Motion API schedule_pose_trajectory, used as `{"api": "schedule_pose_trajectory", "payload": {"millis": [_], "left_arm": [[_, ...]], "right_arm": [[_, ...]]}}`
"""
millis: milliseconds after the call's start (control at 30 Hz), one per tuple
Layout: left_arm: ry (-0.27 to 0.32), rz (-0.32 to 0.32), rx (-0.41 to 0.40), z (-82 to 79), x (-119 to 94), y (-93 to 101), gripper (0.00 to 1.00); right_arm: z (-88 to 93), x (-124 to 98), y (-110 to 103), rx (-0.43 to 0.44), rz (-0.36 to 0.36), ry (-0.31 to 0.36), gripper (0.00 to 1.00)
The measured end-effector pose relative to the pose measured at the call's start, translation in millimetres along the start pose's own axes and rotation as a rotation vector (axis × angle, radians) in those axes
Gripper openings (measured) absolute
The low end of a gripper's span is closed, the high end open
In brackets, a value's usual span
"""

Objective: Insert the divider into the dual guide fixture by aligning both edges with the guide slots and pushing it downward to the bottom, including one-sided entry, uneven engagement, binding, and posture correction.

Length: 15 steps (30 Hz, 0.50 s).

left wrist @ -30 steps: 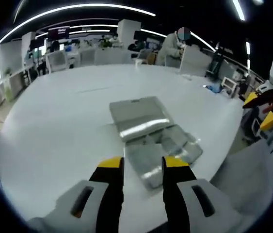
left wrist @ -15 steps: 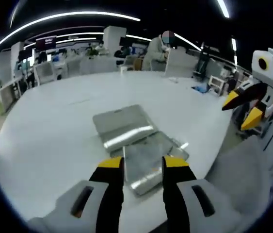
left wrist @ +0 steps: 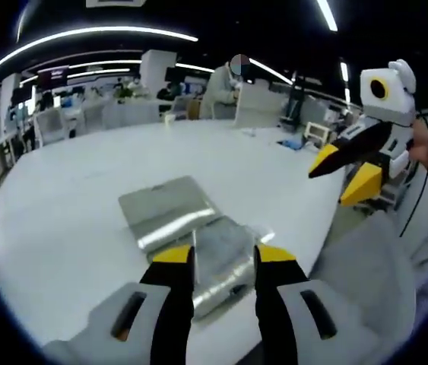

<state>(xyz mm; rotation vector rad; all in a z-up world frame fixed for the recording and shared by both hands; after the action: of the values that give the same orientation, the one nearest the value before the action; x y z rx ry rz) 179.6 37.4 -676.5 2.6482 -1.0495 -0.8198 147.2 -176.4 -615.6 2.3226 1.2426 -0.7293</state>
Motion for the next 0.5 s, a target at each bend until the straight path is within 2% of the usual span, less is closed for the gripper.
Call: {"api": "schedule_pose_trajectory", "payload": {"millis": [233,500], "left_arm": [[0.020,0.059,0.055,-11.8,0.6,12.7,0.28],[0.034,0.094,0.109,-17.0,0.1,22.7,0.28]], "right_arm": [[-8.9,2.8,4.1,0.010,0.016,0.007,0.27],[-17.9,13.6,2.9,0.016,0.004,0.013,0.24]]}}
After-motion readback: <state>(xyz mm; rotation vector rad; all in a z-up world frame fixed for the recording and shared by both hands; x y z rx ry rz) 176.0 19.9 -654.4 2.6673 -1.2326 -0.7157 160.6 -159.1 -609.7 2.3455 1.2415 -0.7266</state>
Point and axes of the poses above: the point that each gripper's makers call its tool centre point, and the gripper's own axes: x roughly forward along the fingers, y roughly to its right, z roughly out of its underside, the point moved 10 cm from there along -x, roughly backward along the fingers, and after that the axes turned 13 degrees about -x, right-handed, at the moved point
